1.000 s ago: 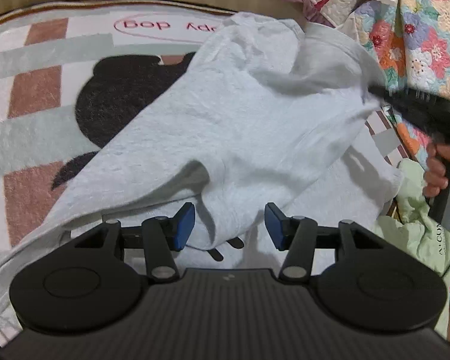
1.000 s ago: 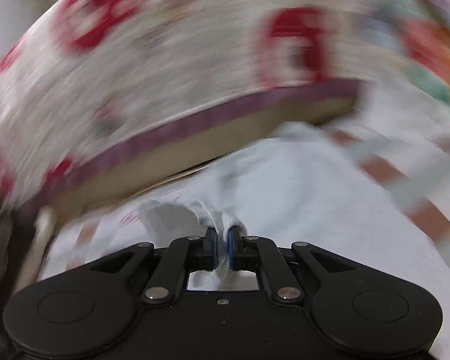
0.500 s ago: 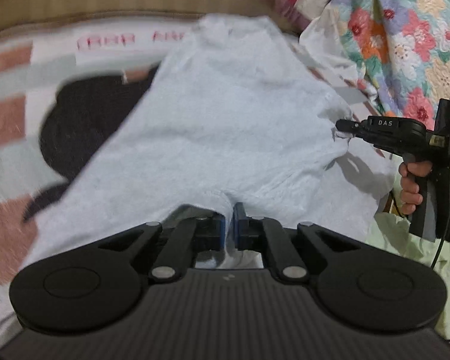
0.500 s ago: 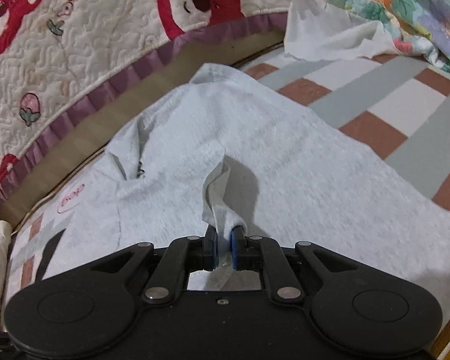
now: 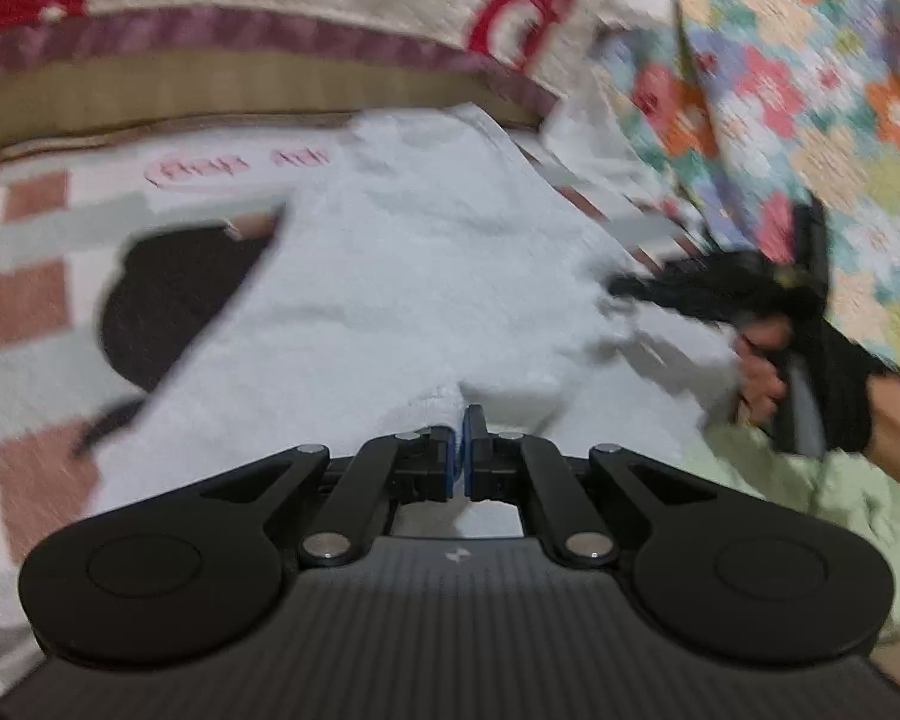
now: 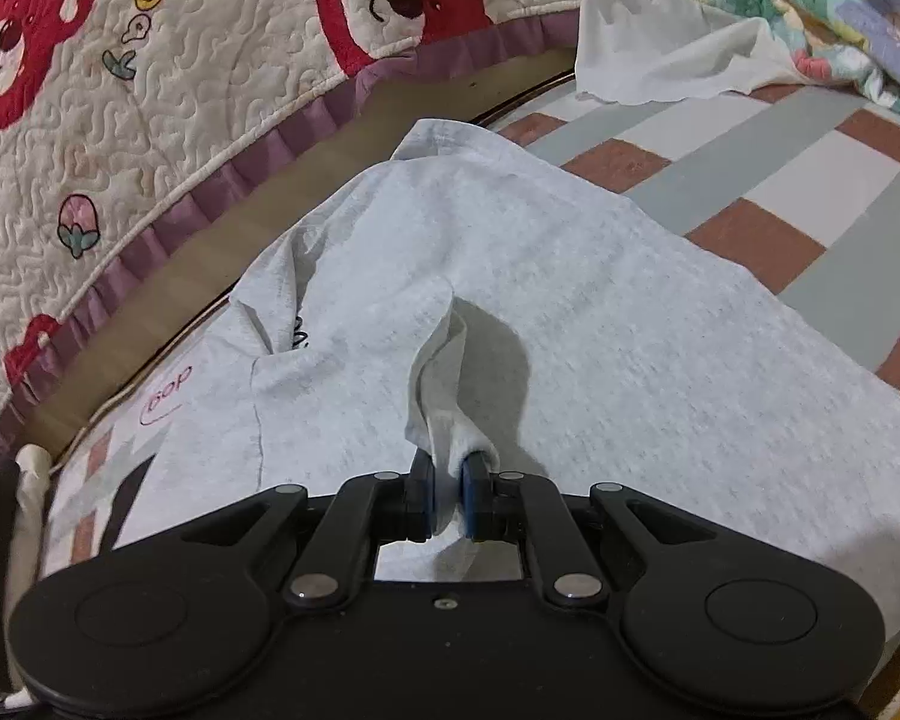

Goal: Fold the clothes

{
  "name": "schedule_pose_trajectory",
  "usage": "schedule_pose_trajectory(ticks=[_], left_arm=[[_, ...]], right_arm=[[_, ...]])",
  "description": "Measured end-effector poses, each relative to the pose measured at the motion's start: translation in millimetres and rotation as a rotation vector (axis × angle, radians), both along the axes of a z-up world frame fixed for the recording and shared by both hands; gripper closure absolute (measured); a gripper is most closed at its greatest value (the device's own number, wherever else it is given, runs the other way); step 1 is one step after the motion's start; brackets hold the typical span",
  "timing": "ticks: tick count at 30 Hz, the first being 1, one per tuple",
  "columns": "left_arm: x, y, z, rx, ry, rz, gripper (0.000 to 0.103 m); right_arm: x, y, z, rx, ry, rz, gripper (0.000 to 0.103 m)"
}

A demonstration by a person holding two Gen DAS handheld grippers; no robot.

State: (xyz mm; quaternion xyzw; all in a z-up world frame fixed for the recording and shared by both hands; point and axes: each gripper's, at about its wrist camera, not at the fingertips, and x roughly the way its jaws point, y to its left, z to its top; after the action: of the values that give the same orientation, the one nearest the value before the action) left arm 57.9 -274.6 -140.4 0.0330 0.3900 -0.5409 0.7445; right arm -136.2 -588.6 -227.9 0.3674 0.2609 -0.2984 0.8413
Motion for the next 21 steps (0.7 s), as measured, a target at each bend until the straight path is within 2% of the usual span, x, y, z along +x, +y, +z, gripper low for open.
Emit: schedule_pose_trajectory(ticks=[5,8,10,11,12,13,14,15,17,21], left_arm=[[43,30,27,-0.074,-0.058,0.174,0.101],[67,47,41,-0.078,-0.133,0.312,0.101],[89,58,40,-0.054,-0.17,0.462,0.101],[99,63,40,-0.042,-0.189,0.537,0.101],[110,68,40,-0.03,-0.207,0.612,0.101],[121,73,37,-0.011,-0.217,0.677,0.101],[134,75,28,0.02,-0.203,0.716,0.101],[145,77,16,0.043,-0.179,0.74,0.101],[159,76,-8,0.1,-0.153,0.754,0.101],[169,65,-42,0.203,-0.186,0.731,0.101]], right_arm=[[21,-21,27,0.013,-0.099,0.064,0.093],[88,-30,77,-0.03,-0.185,0.176,0.093],[141,-27,114,-0.083,-0.24,0.267,0.092],[167,-24,131,-0.076,-0.297,0.308,0.091],[187,-20,142,-0.052,-0.362,0.339,0.086],[200,-14,148,-0.032,-0.405,0.356,0.059],[210,-8,152,-0.021,-0.437,0.368,0.046],[213,-1,151,-0.032,-0.436,0.373,0.04],[208,13,141,-0.081,-0.381,0.394,0.04],[170,19,89,-0.185,-0.092,0.394,0.041]])
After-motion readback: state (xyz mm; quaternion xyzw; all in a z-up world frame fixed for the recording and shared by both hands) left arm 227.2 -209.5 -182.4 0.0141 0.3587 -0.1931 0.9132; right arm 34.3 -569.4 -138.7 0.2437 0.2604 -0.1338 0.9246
